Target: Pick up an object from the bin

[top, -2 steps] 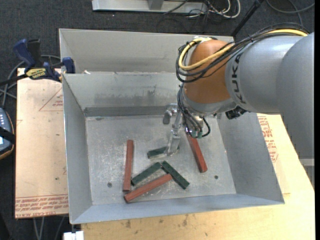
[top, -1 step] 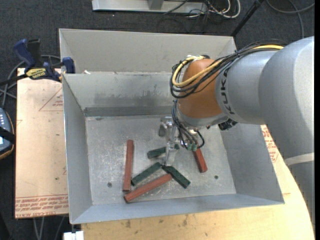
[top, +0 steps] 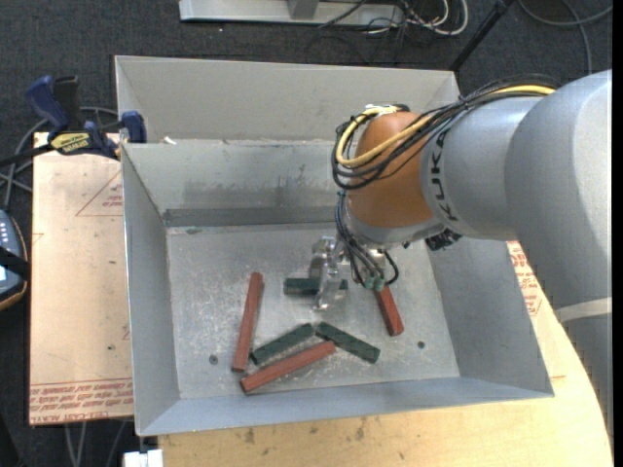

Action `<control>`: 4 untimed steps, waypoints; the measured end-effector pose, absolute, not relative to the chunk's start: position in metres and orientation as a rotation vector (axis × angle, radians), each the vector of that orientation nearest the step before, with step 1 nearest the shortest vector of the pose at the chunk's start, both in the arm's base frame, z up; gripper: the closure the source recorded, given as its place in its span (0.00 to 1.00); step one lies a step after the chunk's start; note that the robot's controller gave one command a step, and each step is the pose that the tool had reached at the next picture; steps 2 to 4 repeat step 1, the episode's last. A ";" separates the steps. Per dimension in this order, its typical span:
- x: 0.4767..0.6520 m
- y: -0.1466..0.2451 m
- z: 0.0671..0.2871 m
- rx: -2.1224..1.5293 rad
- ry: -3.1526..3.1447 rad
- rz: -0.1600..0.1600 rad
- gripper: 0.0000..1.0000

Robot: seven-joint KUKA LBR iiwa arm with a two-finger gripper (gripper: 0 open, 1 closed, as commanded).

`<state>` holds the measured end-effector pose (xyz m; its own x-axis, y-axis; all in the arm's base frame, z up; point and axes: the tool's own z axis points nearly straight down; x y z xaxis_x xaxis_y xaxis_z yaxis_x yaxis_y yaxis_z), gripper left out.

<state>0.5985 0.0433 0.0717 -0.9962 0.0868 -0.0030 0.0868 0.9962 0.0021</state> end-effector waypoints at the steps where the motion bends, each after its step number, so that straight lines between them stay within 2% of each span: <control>1: 0.629 0.068 0.271 -0.474 3.094 0.001 1.00; 4: 0.629 0.068 0.271 -0.474 3.094 0.001 1.00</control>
Offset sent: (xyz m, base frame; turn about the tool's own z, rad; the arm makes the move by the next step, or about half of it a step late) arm 0.0289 0.0231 0.1957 -0.3915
